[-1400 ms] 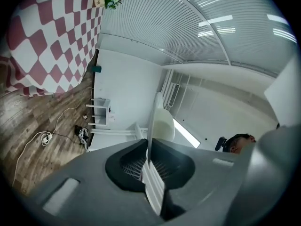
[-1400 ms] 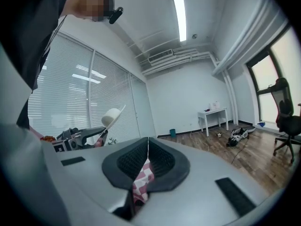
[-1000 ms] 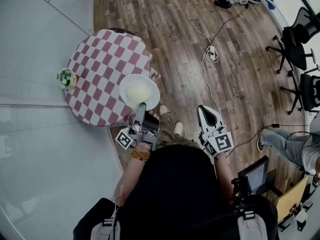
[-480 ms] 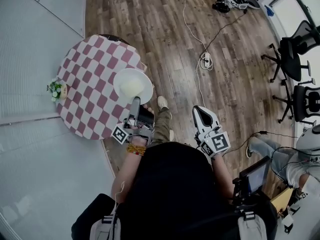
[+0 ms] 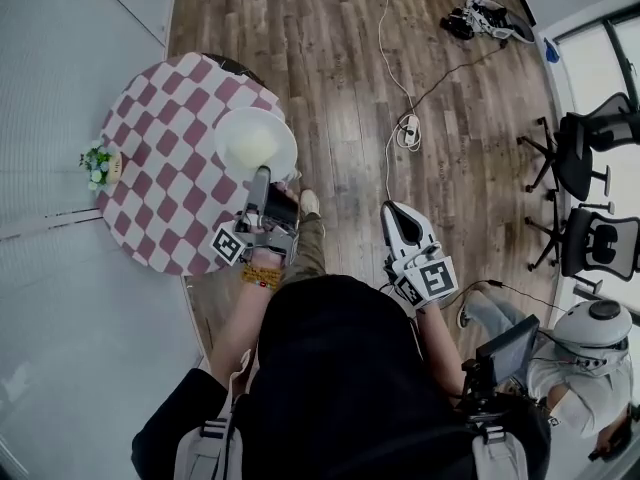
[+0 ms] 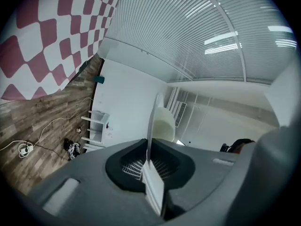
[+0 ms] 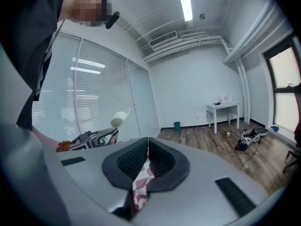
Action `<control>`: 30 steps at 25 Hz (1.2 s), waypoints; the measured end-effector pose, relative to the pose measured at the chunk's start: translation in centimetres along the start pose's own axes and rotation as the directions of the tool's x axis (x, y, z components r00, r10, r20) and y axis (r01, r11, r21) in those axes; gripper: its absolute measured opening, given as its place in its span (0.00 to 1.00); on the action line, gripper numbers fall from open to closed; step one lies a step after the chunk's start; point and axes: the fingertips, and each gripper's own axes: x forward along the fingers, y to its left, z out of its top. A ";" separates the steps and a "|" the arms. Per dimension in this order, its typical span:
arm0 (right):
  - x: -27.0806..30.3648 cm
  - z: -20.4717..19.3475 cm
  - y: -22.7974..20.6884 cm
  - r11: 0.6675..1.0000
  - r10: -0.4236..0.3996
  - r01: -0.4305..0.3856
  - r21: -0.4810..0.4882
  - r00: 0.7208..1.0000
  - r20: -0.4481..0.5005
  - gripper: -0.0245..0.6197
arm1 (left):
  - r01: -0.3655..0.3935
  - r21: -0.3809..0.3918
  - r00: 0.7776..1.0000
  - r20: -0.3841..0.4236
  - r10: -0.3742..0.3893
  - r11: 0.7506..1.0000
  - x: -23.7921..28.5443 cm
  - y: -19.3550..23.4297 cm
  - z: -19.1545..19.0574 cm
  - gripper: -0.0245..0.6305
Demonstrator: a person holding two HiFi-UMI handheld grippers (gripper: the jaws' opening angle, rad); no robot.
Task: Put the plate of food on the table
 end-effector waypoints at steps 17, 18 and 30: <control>16.0 4.9 0.2 0.962 0.253 -0.253 -0.098 0.967 -0.021 0.05 | -0.011 0.016 0.974 0.225 0.007 1.000 3.1 3.7 10.4 0.08; 16.7 5.1 0.5 0.956 0.272 -0.272 -0.106 0.962 -0.020 0.05 | -0.013 0.023 0.972 0.235 0.007 1.000 3.1 3.4 10.7 0.08; 27.1 7.3 1.4 0.842 0.528 -0.527 -0.115 0.849 -0.031 0.05 | -0.055 0.164 0.917 0.400 -0.015 0.985 2.2 1.6 14.0 0.08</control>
